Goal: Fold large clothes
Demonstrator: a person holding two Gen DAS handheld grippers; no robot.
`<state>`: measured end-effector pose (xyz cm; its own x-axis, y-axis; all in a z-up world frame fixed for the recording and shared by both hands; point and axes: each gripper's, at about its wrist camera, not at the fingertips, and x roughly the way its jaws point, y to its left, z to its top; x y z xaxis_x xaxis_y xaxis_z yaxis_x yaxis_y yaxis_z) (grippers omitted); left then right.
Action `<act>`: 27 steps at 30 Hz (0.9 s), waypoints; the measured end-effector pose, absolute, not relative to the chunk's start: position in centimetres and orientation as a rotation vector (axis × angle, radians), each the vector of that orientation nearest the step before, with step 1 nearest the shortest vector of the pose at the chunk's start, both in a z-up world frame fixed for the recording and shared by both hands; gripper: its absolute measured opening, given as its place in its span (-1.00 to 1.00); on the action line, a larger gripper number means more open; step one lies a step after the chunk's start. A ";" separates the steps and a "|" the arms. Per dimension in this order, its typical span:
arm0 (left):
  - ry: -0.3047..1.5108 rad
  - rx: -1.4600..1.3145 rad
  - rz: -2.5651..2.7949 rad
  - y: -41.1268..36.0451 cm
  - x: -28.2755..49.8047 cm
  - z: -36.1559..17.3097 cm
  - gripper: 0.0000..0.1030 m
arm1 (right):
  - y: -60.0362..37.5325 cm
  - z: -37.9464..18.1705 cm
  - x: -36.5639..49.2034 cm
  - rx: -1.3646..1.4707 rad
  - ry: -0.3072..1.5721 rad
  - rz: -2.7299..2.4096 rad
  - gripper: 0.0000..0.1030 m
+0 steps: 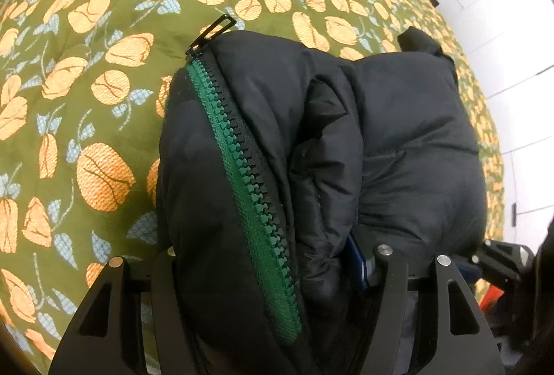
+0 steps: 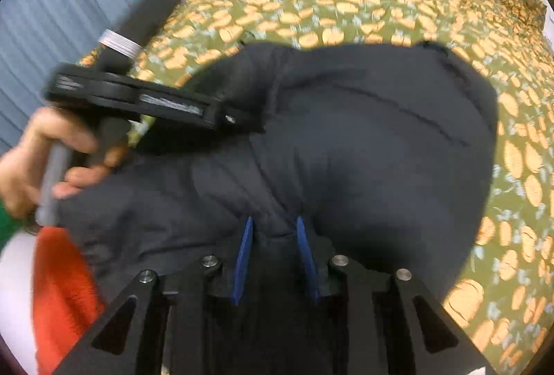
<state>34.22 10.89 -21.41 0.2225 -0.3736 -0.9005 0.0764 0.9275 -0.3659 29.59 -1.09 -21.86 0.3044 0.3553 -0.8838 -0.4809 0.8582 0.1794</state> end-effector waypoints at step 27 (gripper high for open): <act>1.247 -0.486 -0.408 16.6 29.0 -16.5 0.53 | 6.1 -23.4 21.8 -0.025 1.100 0.721 -0.55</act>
<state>28.98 16.58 -16.53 0.2711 -0.5436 -0.7943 0.0306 0.8297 -0.5574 21.85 6.05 -23.44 0.2531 0.5182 -0.8170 -0.5423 0.7753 0.3238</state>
